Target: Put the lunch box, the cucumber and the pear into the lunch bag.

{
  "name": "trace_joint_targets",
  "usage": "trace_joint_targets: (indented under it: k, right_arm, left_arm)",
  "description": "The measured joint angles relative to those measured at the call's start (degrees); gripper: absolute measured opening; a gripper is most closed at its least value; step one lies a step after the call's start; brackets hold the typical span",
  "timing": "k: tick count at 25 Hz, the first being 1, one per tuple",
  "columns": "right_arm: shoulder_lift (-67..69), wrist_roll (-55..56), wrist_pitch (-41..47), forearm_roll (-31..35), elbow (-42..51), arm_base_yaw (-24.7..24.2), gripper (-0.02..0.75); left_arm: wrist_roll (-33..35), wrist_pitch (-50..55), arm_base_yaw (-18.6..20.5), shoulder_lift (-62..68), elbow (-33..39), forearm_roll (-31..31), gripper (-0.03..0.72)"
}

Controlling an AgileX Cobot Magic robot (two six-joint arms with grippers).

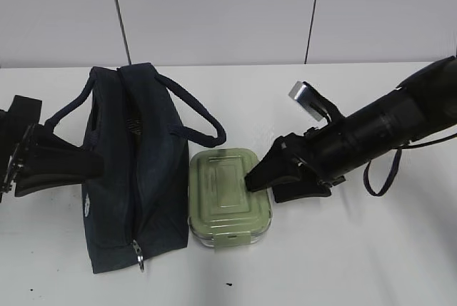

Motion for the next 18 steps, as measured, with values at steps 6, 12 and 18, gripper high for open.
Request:
trace_joint_targets:
  k: [6,12,18]
  right_arm:
    - [0.00,0.00,-2.37,2.76,0.00,0.65,0.615]
    - [1.72,0.00,-2.15,4.94,0.00,0.70,0.605]
    - [5.92,0.00,0.55,5.62,0.00,0.70,0.596]
  left_arm:
    - [0.00,0.00,0.00,0.00,0.00,0.00,-0.015]
    - [0.00,0.00,0.00,0.00,0.00,0.00,-0.015]
    - [0.00,0.00,0.00,0.00,0.00,0.00,-0.015]
